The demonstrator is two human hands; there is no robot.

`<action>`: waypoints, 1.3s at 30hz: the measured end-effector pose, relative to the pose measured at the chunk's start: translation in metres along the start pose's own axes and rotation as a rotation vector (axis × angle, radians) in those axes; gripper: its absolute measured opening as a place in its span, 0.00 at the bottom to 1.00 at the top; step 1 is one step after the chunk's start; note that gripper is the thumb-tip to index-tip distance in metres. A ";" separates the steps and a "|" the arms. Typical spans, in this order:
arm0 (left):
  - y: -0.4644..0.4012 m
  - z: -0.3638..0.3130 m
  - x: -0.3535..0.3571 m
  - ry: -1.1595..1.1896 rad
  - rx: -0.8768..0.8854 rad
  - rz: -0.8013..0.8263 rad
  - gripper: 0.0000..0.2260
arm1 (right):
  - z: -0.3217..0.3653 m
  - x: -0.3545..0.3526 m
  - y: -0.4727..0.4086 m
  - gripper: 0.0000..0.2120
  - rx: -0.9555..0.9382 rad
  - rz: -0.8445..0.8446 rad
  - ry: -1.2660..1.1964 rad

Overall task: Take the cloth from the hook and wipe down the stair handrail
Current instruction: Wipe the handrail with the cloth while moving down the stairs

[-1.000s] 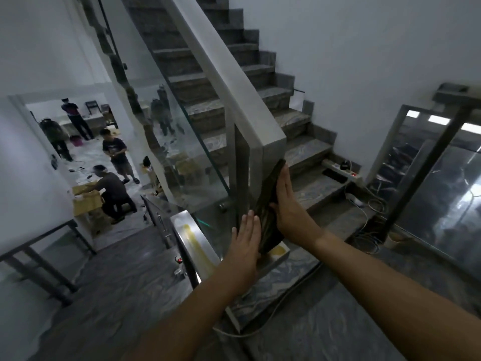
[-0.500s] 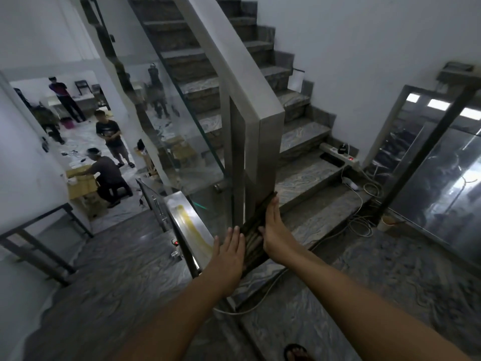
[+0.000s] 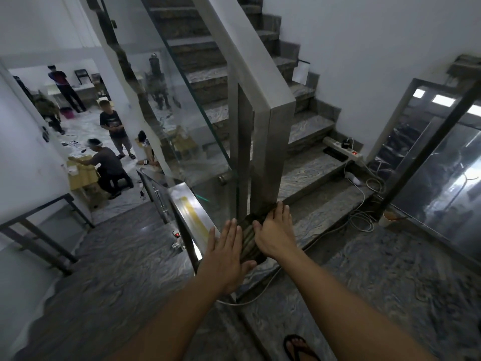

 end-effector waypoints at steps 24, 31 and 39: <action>0.004 0.006 -0.001 0.024 -0.022 -0.073 0.30 | -0.019 -0.005 0.016 0.34 -0.053 0.000 0.204; 0.008 -0.018 -0.021 0.037 -0.207 -0.115 0.35 | -0.028 -0.011 -0.006 0.41 0.059 0.111 0.210; 0.027 -0.008 -0.010 0.285 -0.321 -0.192 0.37 | 0.005 0.008 0.032 0.34 -0.227 0.045 0.168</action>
Point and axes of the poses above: each hand's wrist, its own y-axis away from the middle knuckle, its own x-axis out of the palm, z = x × y, the point moved 7 cm from there along -y, towards the middle knuckle, and after that the axes turned 7 degrees about y, right-handed, at the moved point
